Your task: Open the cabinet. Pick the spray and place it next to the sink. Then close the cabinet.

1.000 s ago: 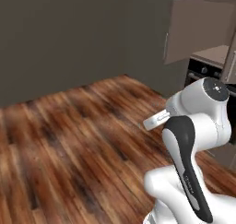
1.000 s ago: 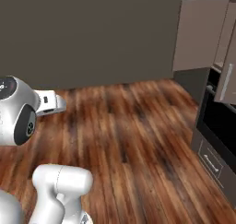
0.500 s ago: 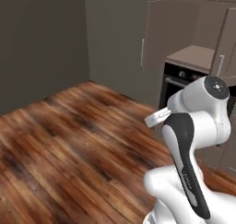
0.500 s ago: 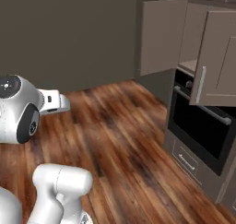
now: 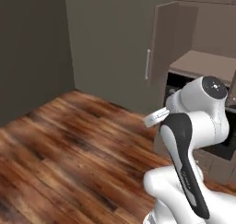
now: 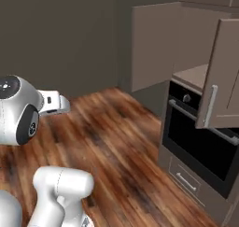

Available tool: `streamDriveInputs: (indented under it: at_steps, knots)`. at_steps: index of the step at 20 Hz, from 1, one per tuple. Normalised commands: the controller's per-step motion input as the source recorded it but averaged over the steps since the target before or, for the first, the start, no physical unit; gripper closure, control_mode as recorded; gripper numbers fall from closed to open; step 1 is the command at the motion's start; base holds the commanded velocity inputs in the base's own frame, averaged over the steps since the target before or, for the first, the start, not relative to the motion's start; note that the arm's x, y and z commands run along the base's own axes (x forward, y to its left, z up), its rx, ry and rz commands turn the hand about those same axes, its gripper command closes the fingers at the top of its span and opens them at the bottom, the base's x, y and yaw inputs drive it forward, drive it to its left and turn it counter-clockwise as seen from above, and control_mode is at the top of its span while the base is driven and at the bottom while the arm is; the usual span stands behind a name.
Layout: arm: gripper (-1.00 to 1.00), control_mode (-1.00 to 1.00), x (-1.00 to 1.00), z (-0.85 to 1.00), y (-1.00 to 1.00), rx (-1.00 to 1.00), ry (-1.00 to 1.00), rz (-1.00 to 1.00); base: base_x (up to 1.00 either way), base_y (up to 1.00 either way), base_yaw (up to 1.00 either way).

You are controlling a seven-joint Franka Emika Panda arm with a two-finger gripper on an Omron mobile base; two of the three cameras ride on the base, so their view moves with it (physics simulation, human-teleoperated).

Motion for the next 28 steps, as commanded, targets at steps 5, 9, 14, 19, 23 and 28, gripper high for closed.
streamDriveInputs:
  at_steps: [5,9,14,19,23,28]
  knots:
    - [-1.0,1.0,0.0,0.0,0.0,0.0,0.0,0.0,0.67,-0.07,-0.68]
    - [-1.0,1.0,0.0,0.0,0.0,0.0,0.0,0.0,0.42,-0.08,-0.94]
    - [-1.0,1.0,0.0,0.0,0.0,0.0,0.0,0.0,0.61,0.03,-0.95]
    - [-1.0,1.0,0.0,0.0,0.0,0.0,0.0,0.0,0.81,0.44,-0.46]
    - [-1.0,1.0,0.0,0.0,0.0,0.0,0.0,0.0,0.42,0.29,-0.08]
    - [-1.0,1.0,0.0,0.0,0.0,0.0,0.0,0.0,-0.02,0.18,-0.04]
